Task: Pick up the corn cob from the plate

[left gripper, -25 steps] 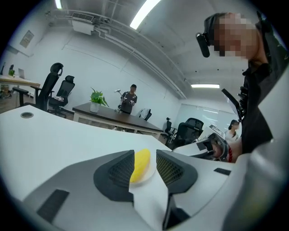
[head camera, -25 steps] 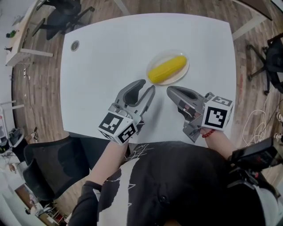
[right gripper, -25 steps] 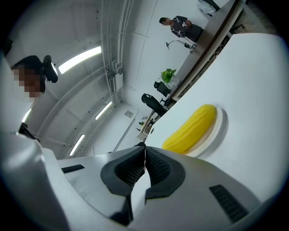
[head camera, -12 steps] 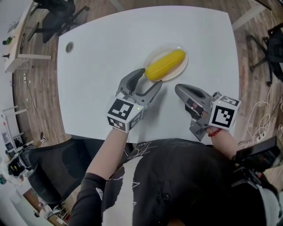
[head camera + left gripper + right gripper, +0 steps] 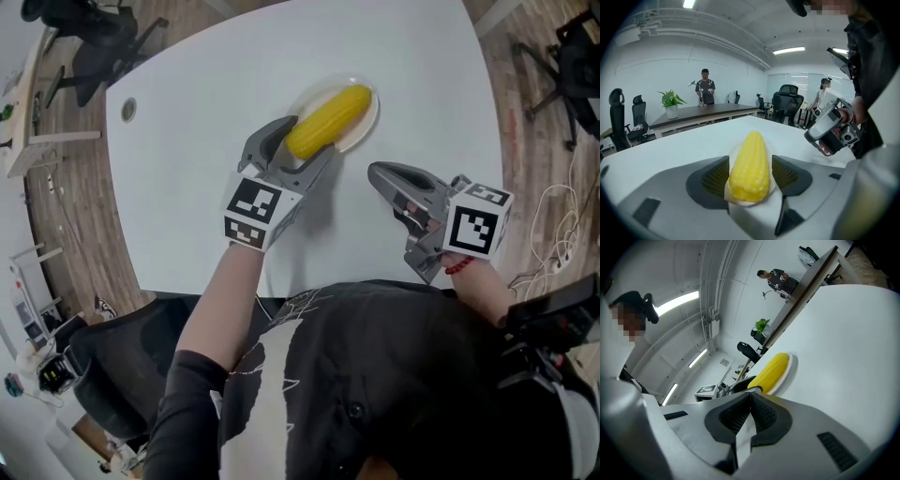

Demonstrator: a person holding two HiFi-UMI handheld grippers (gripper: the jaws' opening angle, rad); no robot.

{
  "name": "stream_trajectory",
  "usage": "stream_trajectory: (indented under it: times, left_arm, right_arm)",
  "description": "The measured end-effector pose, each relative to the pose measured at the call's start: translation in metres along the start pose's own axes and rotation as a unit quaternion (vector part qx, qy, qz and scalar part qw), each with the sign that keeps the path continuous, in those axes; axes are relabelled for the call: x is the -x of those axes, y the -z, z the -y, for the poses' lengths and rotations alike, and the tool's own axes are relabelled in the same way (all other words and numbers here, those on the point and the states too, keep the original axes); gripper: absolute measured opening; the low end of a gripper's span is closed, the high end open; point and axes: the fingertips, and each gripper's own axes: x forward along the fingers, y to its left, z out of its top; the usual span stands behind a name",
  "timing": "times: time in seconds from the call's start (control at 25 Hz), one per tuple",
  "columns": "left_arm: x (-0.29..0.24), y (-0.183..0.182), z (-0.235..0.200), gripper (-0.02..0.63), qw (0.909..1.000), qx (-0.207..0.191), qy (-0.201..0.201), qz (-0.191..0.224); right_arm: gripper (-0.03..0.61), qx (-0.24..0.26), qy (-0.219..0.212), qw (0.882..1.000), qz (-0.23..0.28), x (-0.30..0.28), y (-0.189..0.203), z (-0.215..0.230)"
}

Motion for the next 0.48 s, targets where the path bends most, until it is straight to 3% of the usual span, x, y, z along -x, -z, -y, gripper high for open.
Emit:
stream_trajectory:
  times: [0.36,0.48]
  left_arm:
    - [-0.013,0.005,-0.002,0.282,0.9998,-0.007,0.007,-0.017]
    - [-0.013,0.006,-0.010,0.256,0.9997,-0.008,0.006,-0.023]
  right_arm:
    - [0.017,-0.016,0.013,1.000,0.015,0.013,0.004,0.004]
    - [0.018,-0.016,0.017,1.000,0.011,0.010,0.003,0.006]
